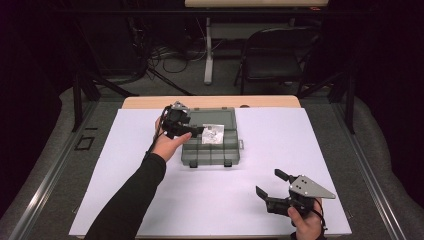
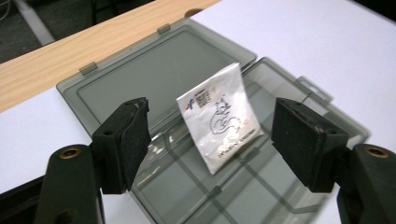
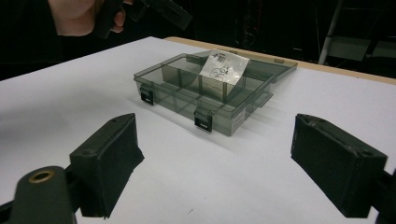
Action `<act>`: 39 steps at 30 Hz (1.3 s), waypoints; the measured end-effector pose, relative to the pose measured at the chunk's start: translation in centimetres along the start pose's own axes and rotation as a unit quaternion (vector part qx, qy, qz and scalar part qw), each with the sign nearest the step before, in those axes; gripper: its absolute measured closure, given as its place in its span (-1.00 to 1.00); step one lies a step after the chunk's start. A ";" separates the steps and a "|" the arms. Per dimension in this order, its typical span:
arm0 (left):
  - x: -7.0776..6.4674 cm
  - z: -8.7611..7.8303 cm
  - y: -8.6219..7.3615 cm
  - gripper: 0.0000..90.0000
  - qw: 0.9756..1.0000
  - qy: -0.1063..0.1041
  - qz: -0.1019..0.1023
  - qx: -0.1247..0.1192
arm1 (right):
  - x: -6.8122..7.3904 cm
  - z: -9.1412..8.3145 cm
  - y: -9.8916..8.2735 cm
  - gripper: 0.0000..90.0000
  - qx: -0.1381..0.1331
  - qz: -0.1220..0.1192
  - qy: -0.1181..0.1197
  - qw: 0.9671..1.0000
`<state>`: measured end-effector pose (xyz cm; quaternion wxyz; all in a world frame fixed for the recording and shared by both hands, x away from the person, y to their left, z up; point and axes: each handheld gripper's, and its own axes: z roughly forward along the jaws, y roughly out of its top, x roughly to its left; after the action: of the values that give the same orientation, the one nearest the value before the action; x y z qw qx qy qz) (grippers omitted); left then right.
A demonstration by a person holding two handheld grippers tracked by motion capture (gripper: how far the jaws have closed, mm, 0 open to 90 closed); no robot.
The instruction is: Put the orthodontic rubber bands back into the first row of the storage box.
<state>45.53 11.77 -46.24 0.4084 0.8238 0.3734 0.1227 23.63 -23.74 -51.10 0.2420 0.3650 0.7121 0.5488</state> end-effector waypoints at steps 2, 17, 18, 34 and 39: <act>-0.1 -0.4 -0.2 -0.37 1.000 -0.005 -0.001 -0.007 | 0.0 0.1 -0.1 -0.68 -0.007 0.002 -0.001 1.000; -1.5 -2.4 -1.4 -0.43 0.999 -0.033 0.011 -0.031 | -0.1 0.0 -0.1 -0.68 0.001 0.005 0.001 1.000; -1.7 -2.7 -1.5 -0.43 0.999 -0.034 0.012 -0.035 | -0.1 0.0 -0.1 -0.68 0.002 0.003 0.001 1.000; -3.8 -6.9 -5.0 -0.48 0.996 -0.041 0.019 -0.075 | 0.1 0.0 -0.2 -0.68 -0.003 0.006 -0.002 1.000; -3.6 -8.8 -6.7 -0.51 0.995 -0.024 0.019 -0.092 | 0.2 -0.2 -0.2 -0.68 0.000 0.001 -0.003 1.000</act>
<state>35.07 16.94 -45.39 0.4888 0.7924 0.3350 0.1448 23.37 -23.73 -51.21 0.2437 0.3678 0.7106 0.5480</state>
